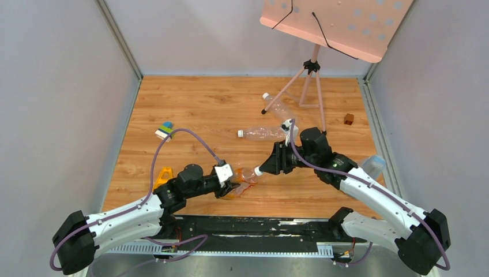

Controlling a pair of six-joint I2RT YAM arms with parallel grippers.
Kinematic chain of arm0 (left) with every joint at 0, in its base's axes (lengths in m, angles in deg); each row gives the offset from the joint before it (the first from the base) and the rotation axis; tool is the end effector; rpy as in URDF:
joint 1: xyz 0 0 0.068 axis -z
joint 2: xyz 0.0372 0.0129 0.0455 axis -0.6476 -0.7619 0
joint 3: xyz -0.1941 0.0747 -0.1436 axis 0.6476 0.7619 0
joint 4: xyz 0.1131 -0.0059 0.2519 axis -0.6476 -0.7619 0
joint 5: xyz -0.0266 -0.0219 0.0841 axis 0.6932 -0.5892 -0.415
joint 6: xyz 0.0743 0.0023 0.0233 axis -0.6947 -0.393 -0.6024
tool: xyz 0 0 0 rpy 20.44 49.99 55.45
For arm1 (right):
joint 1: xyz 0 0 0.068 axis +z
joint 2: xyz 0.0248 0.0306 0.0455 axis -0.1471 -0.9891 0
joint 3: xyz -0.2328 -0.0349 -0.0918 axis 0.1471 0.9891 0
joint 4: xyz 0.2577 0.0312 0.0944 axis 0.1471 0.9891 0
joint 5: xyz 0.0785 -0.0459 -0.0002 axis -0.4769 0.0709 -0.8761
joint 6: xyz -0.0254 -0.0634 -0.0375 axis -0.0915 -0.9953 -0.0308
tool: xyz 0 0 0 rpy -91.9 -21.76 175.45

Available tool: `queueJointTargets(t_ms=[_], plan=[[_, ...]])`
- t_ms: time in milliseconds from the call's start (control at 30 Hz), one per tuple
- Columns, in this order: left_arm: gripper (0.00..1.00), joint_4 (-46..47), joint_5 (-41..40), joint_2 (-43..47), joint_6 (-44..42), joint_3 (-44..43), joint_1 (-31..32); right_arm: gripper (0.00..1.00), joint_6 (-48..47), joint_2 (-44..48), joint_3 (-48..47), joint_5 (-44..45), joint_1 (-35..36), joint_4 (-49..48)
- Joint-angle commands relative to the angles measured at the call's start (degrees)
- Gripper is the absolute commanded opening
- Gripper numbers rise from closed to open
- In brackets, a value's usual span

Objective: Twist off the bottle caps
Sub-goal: Unscrew the bottle cap from the plastic bottle.

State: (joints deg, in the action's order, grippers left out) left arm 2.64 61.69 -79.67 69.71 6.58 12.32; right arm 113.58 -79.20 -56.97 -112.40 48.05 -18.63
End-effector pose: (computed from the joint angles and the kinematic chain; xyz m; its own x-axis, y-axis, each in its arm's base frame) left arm 0.1290 -0.1942 0.1643 -0.1042 0.2851 -0.9528 0.9191 0.3937 0.0173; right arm 0.1879 0.1934 0.2384 -0.7924 -0.0623 -0.6068 -0.5286 0.5664 0.6322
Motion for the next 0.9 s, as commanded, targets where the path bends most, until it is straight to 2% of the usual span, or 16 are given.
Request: queueJointTargets(t_ms=[0, 100, 200, 433, 500, 600, 667, 700, 767, 867], plan=[[0.07, 3.81, 0.92, 0.28, -1.13, -0.17, -0.13, 0.42, 1.62, -0.98, -1.90, -3.54, -0.13, -1.35], [0.07, 3.85, 0.77, 0.30, -1.26, -0.16, -0.16, 0.48, 2.31, -1.67, -1.87, -4.59, -0.13, -2.29], [0.07, 3.89, 0.74, -0.03, -1.22, -0.15, -0.20, 0.49, 3.01, -2.02, -1.41, -5.76, -0.13, -3.91], [0.07, 4.27, 0.92, -0.58, -1.38, -0.16, -0.15, 0.29, 3.01, -3.64, -1.20, -6.95, -0.13, -5.76], [0.07, 4.33, 1.04, -0.62, -1.35, -0.15, -0.15, 0.26, 2.85, -4.07, -1.16, -7.42, -0.13, -6.30], [0.07, 4.56, 0.89, -0.58, -1.10, -0.01, -0.13, 0.16, 2.11, -4.73, -1.11, -8.70, -0.13, -6.73], [0.07, 4.77, 0.20, -0.63, -0.43, -0.03, -0.13, 0.05, 0.44, -4.97, -0.80, -10.55, -0.11, -7.77], [0.07, 4.76, -0.19, -0.57, -0.25, -0.08, -0.13, 0.02, -1.23, -4.91, -0.54, -11.69, -0.08, -8.46], [0.08, 4.77, 0.34, -0.36, -0.02, -0.22, -0.14, 0.00, -5.23, -4.21, 0.65, -12.44, -0.05, -10.14], [0.11, 5.91, 1.33, -0.04, 0.79, 0.18, -0.13, 0.00, -8.76, -2.52, 2.51, -9.10, -0.04, -11.88]])
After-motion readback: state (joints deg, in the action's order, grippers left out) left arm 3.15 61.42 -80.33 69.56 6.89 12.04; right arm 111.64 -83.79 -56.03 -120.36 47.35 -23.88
